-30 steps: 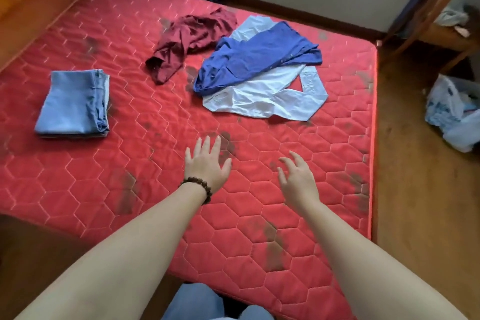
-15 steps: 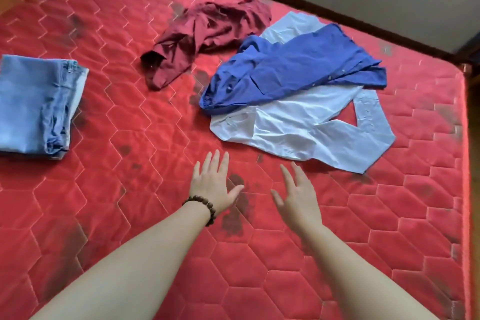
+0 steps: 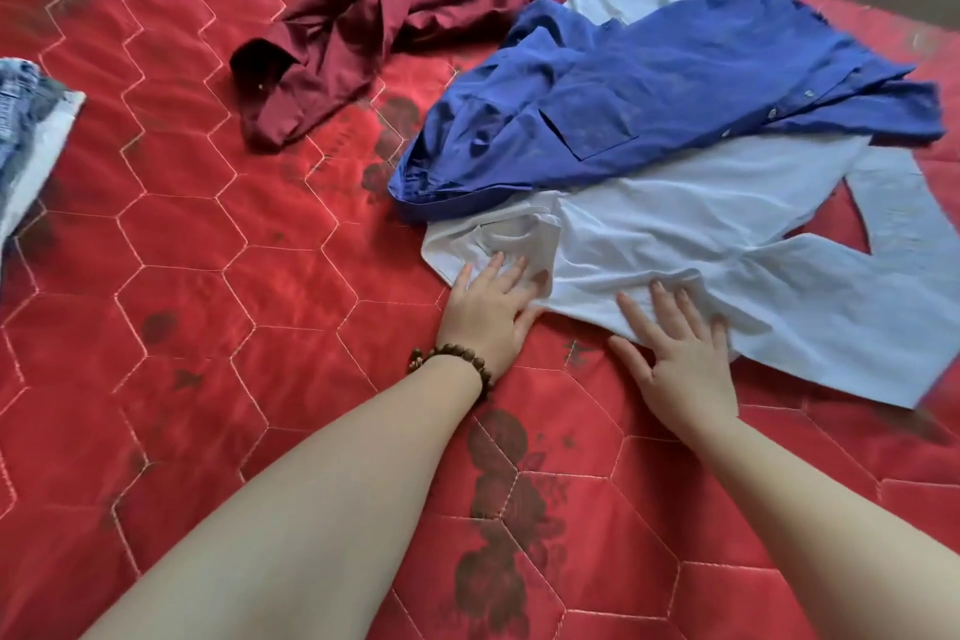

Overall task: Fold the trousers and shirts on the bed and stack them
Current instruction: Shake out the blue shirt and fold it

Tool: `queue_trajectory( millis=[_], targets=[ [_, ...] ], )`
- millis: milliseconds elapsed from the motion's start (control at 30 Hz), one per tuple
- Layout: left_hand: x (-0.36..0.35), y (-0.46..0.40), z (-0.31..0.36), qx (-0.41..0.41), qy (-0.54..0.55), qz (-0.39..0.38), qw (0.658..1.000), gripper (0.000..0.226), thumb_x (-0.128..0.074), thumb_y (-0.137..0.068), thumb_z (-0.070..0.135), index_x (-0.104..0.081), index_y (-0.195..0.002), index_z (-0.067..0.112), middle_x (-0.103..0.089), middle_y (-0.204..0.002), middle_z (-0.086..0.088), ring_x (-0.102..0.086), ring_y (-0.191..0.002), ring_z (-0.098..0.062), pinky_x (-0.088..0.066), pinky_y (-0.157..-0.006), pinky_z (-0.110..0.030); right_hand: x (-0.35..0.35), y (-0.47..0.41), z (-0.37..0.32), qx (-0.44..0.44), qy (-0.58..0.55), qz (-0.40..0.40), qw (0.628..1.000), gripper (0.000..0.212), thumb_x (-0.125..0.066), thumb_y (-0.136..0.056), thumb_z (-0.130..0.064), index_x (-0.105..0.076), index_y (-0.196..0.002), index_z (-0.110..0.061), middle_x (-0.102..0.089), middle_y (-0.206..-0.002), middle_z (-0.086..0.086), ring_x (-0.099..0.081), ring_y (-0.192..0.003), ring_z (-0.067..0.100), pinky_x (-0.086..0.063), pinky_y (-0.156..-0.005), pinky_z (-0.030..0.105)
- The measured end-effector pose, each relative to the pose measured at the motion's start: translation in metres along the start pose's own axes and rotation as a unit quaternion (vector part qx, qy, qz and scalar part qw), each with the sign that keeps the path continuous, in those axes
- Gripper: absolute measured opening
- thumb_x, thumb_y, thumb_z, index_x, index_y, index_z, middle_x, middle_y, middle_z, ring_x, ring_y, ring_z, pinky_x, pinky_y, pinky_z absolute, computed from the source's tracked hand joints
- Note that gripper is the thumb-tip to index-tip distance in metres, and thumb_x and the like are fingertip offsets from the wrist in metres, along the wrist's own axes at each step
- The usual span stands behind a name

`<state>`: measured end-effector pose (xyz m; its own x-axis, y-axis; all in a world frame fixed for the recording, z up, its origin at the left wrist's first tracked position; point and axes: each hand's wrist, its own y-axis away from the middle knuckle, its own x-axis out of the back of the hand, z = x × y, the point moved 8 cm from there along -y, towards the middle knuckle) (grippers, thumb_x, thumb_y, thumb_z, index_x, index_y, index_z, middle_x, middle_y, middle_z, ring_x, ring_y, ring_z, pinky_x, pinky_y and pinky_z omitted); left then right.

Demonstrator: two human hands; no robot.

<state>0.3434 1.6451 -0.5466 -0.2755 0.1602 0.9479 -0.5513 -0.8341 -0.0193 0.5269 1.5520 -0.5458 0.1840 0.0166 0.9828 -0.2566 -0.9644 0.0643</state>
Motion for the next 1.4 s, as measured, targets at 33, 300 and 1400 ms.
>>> queue_trajectory(
  millis=[33,300,1400],
  targets=[
    [0.003,-0.004,0.001,-0.002,0.009,0.008,1.000,0.039,-0.039,-0.100,0.038,-0.052,-0.135,0.025,-0.039,-0.150,0.001,-0.028,-0.142,-0.020,-0.014,-0.116,-0.037,0.005,-0.001,-0.002,-0.006,-0.024,0.033,0.999,0.046,-0.053,-0.094,-0.040,-0.046,-0.139,-0.038,-0.031,-0.155,0.002,-0.024,-0.144,0.028,-0.015,-0.113,0.053],
    [0.018,0.025,0.004,0.058,-0.018,-0.013,0.998,0.033,-0.036,-0.100,0.041,-0.062,-0.111,0.023,-0.066,-0.111,-0.001,-0.063,-0.099,-0.025,-0.045,-0.072,-0.035,0.017,0.025,-0.017,-0.047,-0.061,0.037,0.996,0.034,-0.046,-0.098,-0.013,-0.060,-0.128,-0.022,-0.054,-0.139,0.004,-0.042,-0.135,0.027,-0.038,-0.103,0.043],
    [0.088,0.394,-0.079,0.289,0.035,-0.036,0.956,0.069,-0.058,-0.089,0.043,-0.029,-0.148,0.024,-0.013,-0.160,0.001,-0.001,-0.147,-0.020,-0.012,-0.117,-0.043,0.004,0.269,-0.258,0.162,-0.075,-0.109,0.978,0.070,-0.058,-0.090,-0.040,-0.022,-0.150,-0.034,-0.006,-0.161,0.005,-0.008,-0.148,0.025,-0.009,-0.118,0.049]
  ],
)
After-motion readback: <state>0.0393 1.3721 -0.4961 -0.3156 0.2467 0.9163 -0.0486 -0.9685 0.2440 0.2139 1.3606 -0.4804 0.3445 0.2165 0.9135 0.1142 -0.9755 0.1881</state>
